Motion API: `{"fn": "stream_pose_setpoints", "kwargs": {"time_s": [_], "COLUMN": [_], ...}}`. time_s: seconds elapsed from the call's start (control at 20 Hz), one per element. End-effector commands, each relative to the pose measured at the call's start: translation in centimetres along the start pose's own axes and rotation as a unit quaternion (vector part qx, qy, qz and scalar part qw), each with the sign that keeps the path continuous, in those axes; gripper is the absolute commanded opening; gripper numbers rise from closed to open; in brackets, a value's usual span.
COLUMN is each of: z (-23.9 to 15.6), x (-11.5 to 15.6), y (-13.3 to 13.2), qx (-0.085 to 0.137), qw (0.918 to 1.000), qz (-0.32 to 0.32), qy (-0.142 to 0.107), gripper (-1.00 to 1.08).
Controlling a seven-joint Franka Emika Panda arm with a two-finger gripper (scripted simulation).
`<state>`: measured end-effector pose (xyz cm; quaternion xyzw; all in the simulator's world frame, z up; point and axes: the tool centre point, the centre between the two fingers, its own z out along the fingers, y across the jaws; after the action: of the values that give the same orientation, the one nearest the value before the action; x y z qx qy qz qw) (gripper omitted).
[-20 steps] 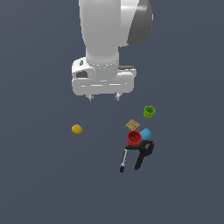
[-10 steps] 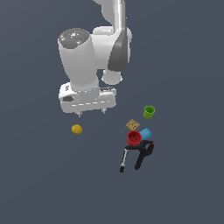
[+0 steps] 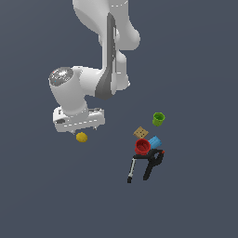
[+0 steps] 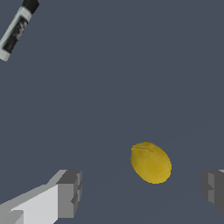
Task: Pick up a designated object from a clutter of objects.
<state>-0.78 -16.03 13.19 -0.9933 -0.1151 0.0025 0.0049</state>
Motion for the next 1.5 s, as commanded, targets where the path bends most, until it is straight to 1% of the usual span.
{"fn": "stream_pose_setpoints", "kwargs": {"time_s": [0.0,0.2,0.45,0.85,1.25,1.45], "z": [1.7,3.7,5.1,5.8,9.3,10.2], "x": [-0.8,-2.0,-2.8,-3.0,-3.1,-3.0], "y": [1.3,2.7,3.6,3.7,3.8,3.8], "qx": [-0.001,-0.003,-0.005,-0.005,-0.005,-0.005], "qw": [1.0000,0.9999,0.9998,0.9998,0.9998,0.9998], "qz": [-0.007,-0.014,-0.019,-0.018,-0.019,-0.019], "qy": [0.001,0.002,0.002,0.001,0.002,0.002], "gripper": [1.00,1.00,1.00,1.00,1.00,1.00]}}
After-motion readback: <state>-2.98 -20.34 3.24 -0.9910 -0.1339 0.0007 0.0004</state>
